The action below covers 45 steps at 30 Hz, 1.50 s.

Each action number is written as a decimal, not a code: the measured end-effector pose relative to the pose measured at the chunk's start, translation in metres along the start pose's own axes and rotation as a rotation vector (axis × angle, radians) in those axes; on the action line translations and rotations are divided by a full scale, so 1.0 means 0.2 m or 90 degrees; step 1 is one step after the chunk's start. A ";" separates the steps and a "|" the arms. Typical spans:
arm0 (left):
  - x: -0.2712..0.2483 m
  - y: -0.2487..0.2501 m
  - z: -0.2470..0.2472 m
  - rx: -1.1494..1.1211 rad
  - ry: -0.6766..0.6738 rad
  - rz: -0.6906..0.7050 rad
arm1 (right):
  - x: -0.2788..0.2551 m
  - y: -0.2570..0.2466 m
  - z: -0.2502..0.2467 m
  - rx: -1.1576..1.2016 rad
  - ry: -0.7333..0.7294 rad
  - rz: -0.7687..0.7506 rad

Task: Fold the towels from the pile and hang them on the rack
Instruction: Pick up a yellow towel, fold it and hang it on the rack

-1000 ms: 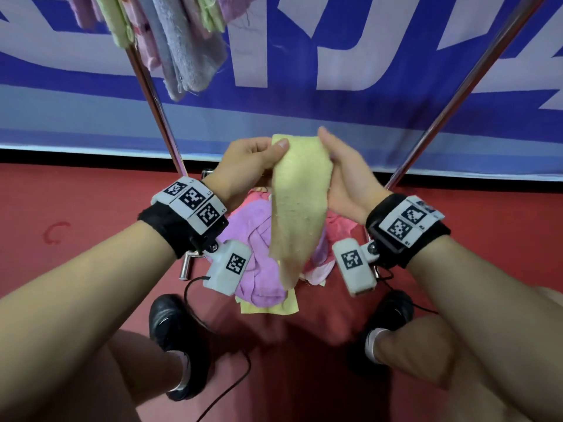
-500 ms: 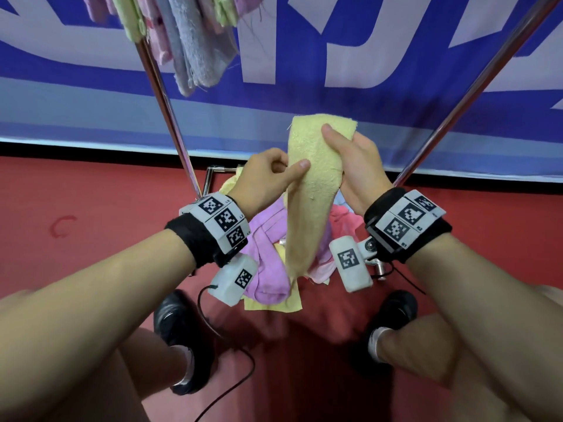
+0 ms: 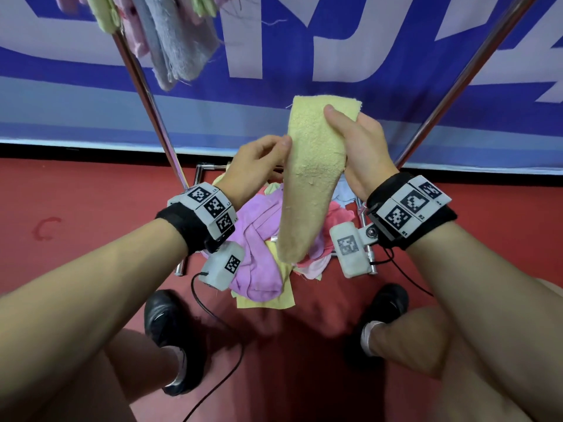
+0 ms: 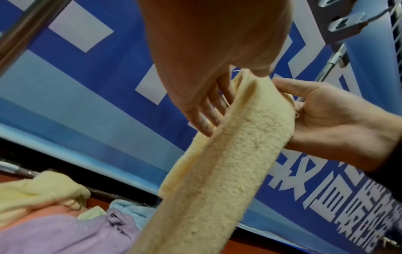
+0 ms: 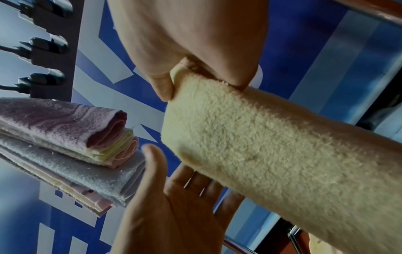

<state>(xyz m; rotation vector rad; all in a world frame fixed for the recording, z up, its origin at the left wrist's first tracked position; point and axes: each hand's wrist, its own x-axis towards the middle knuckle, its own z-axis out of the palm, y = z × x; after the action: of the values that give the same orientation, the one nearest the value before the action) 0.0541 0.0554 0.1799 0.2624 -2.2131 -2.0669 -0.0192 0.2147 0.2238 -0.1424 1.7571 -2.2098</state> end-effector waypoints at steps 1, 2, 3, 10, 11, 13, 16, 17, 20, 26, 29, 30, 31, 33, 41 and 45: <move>-0.01 0.00 0.02 -0.004 -0.046 -0.003 | 0.00 0.00 0.00 0.003 -0.006 0.003; -0.01 0.00 0.03 0.004 -0.073 0.003 | 0.00 0.00 0.01 0.005 -0.012 0.005; -0.01 -0.01 0.04 0.019 -0.076 0.012 | 0.00 -0.01 0.01 0.004 -0.013 0.007; 0.01 -0.01 0.03 -0.024 -0.022 -0.021 | 0.05 -0.04 -0.04 -0.006 0.020 -0.002; 0.00 -0.01 0.04 -0.013 -0.017 -0.031 | 0.05 -0.04 -0.04 -0.005 0.026 -0.005; -0.01 0.00 0.05 0.024 -0.030 -0.048 | 0.06 -0.05 -0.04 -0.003 0.036 -0.009; -0.04 -0.01 0.07 0.050 -0.099 -0.088 | 0.07 -0.07 -0.04 -0.001 0.056 -0.012; -0.05 -0.01 0.08 0.043 -0.117 -0.088 | 0.07 -0.08 -0.05 -0.001 0.064 -0.010; -0.08 -0.01 0.12 0.024 -0.150 -0.086 | 0.09 -0.10 -0.07 -0.003 0.077 0.007; -0.04 0.06 0.07 -0.088 -0.043 -0.147 | 0.02 -0.04 -0.06 0.074 -0.144 0.293; -0.01 0.06 0.02 -0.160 0.015 -0.198 | -0.07 0.12 -0.02 0.116 -0.234 0.379; 0.00 0.05 0.01 -0.144 0.014 -0.199 | -0.06 0.17 -0.02 0.104 -0.233 0.369; 0.00 0.04 0.00 -0.113 0.010 -0.190 | -0.05 0.21 0.00 0.071 -0.220 0.348; 0.00 0.05 -0.02 -0.005 0.007 -0.159 | -0.03 0.24 0.01 -0.026 -0.149 0.307; 0.07 0.10 -0.19 0.280 0.059 0.010 | -0.05 0.09 0.07 -0.281 -0.250 0.184; -0.03 0.12 -0.07 -0.084 -0.268 -0.115 | -0.09 -0.08 0.07 -0.294 -0.406 0.182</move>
<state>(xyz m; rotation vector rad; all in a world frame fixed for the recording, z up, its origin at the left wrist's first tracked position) 0.0613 0.0454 0.2058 0.0122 -2.3288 -2.5552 -0.0005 0.2100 0.2456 -0.5849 1.7284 -1.3247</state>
